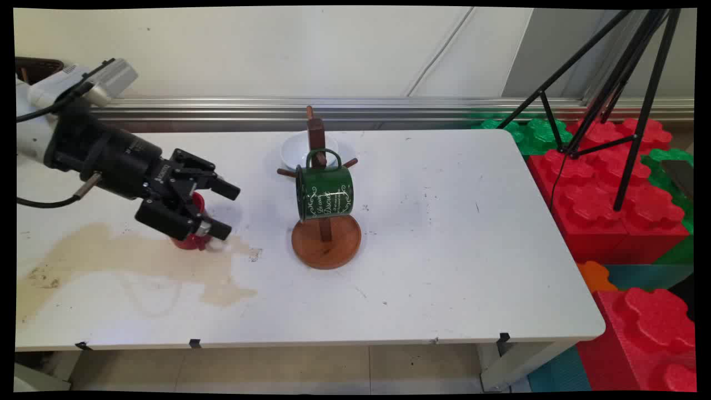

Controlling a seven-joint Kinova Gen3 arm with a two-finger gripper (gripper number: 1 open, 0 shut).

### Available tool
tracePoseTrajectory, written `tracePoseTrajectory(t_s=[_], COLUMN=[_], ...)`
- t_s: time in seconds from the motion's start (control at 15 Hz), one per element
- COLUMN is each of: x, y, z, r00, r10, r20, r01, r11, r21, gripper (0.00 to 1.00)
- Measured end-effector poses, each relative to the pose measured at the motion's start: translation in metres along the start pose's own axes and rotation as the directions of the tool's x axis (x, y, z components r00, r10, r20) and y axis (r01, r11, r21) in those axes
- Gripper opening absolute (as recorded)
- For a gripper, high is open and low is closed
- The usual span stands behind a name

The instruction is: Pick up the green mug from the rack

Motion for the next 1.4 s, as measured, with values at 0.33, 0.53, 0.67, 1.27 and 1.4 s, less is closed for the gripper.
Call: tracePoseTrajectory(t_s=[0.33, 0.53, 0.67, 1.27, 1.4], x=[0.005, 0.005, 0.005, 0.005, 0.004], y=[0.003, 0.003, 0.003, 0.002, 0.002], z=[0.017, 0.027, 0.033, 0.061, 0.066], r00=[0.999, 0.997, 0.996, 0.987, 0.986], r10=[-0.009, -0.010, -0.009, 0.001, 0.000], r20=[-0.048, -0.078, -0.093, -0.159, -0.170], r01=[0.008, 0.010, 0.008, 0.001, 0.002], r11=[1.000, 1.000, 1.000, 1.000, 1.000], r21=[-0.005, -0.003, -0.002, 0.010, 0.015], gripper=[1.00, 1.00, 1.00, 1.00, 1.00])
